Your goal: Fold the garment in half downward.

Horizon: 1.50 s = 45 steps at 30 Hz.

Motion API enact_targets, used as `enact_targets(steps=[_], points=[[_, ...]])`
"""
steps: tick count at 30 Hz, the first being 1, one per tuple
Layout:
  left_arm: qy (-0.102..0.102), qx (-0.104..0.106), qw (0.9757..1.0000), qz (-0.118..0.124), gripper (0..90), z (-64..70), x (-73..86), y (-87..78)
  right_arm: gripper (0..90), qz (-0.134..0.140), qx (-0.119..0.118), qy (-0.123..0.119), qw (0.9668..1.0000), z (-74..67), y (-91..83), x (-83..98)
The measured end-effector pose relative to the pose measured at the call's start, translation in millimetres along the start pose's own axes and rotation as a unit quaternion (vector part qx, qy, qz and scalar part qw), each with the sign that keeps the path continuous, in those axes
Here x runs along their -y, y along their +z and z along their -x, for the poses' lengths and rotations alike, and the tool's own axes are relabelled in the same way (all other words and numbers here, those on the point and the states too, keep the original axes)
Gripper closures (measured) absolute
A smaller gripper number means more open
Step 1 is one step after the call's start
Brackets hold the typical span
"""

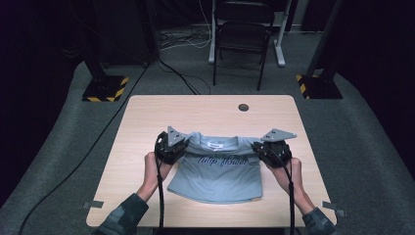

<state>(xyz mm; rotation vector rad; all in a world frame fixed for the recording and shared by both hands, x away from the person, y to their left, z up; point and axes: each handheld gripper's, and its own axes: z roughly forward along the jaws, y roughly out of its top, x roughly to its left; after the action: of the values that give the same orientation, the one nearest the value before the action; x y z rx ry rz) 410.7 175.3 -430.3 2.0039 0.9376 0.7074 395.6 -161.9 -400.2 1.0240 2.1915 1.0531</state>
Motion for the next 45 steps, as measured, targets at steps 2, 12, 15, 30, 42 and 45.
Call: enact_targets(steps=[2,12,15,30,42,45], points=[[0.001,0.016,0.9998,-0.007,80.5,3.1,9.5,-4.8,81.7,-0.003,-0.012,0.001,0.9999,-4.8,-6.0,10.8],[-0.054,0.062,0.9966,-0.015,56.1,-3.9,47.4,-18.7,60.2,-0.034,-0.034,0.046,0.9978,2.8,-14.2,61.9],[-0.066,0.049,0.9963,-0.025,52.2,-9.7,50.2,-9.5,57.7,-0.048,-0.032,0.056,0.9967,4.8,-2.8,68.1],[-0.064,0.022,0.9923,-0.104,16.9,21.9,73.1,23.1,25.5,-0.080,-0.034,0.049,0.9950,-30.2,44.3,83.8],[-0.038,0.010,0.9899,-0.136,8.2,29.2,88.1,27.5,8.6,-0.107,-0.032,0.030,0.9933,-37.8,59.8,103.1],[-0.036,0.011,0.9899,-0.137,7.1,29.0,91.0,27.1,8.3,-0.108,-0.028,0.016,0.9936,-39.6,60.2,105.9]])
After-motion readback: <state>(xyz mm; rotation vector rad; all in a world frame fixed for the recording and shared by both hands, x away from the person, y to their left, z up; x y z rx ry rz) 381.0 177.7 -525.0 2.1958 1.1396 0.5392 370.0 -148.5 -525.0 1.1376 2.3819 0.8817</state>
